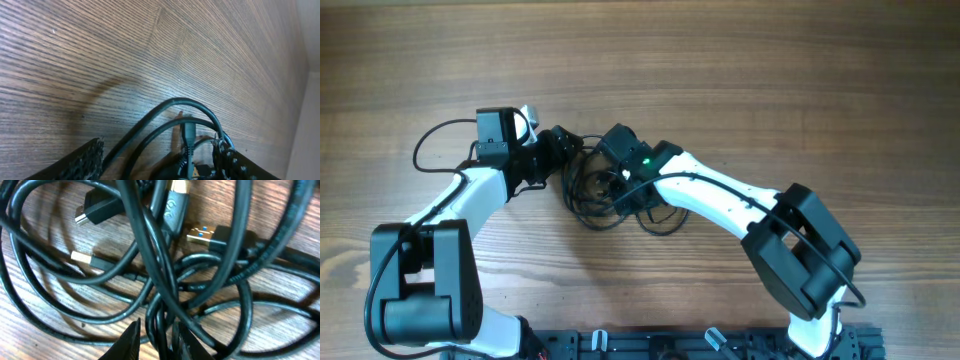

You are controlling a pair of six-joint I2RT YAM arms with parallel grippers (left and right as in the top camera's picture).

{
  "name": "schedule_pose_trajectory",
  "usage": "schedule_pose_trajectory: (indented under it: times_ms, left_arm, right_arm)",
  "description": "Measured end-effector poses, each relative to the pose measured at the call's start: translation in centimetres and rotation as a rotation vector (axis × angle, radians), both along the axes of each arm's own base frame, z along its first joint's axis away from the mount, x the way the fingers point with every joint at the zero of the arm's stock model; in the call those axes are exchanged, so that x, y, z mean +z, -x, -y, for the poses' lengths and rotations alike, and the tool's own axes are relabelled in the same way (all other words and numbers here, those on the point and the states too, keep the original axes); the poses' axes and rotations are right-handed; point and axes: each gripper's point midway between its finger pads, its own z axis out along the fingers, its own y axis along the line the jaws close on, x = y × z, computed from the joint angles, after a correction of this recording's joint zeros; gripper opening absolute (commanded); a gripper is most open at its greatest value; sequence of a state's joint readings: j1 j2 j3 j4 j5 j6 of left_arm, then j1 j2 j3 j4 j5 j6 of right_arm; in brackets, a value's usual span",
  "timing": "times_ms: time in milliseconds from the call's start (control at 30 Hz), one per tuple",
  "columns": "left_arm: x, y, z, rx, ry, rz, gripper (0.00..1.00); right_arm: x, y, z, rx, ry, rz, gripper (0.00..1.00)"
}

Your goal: Untangle cables

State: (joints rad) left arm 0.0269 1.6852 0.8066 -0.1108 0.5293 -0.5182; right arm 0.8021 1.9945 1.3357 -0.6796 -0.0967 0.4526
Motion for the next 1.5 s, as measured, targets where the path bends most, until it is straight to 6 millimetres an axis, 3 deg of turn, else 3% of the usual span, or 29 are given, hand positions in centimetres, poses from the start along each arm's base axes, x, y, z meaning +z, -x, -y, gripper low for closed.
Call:
schedule_pose_trajectory:
  times_ms: [167, 233, 333, 533, 733, 933, 1367, 1500]
  left_arm:
    - [0.8, 0.1, 0.2, -0.009, 0.007, 0.013, 0.71]
    - [1.4, 0.5, 0.3, -0.012, 0.011, 0.011, 0.64]
    - [1.2, 1.1, 0.3, -0.015, 0.012, -0.015, 0.57]
    - [0.5, 2.3, 0.6, -0.021, 0.010, -0.075, 0.53]
    - [-0.8, 3.4, 3.8, -0.103, -0.064, -0.099, 0.42]
    - [-1.6, 3.3, 3.4, -0.079, -0.127, -0.109, 0.42]
    - [-1.6, 3.3, 3.2, -0.075, -0.133, -0.108, 0.43]
    - [-1.6, 3.2, 3.3, -0.074, -0.132, -0.105, 0.43]
  right_arm:
    - [0.3, -0.9, -0.5, 0.003, -0.024, 0.025, 0.29]
    - [0.9, -1.4, -1.0, 0.007, -0.040, 0.040, 0.35]
    - [2.0, -2.4, -1.8, 0.011, -0.070, 0.072, 0.36]
    - [2.1, -1.2, -2.5, 0.031, -0.116, 0.012, 0.38]
    - [2.0, -0.6, -2.5, -0.008, -0.127, -0.031, 0.36]
    - [0.5, 0.1, -1.7, -0.027, -0.116, -0.043, 0.36]
    - [-0.1, 0.2, -1.1, -0.079, -0.121, -0.028, 0.30]
    - [-0.4, 1.6, 0.7, -0.085, -0.026, -0.084, 0.30]
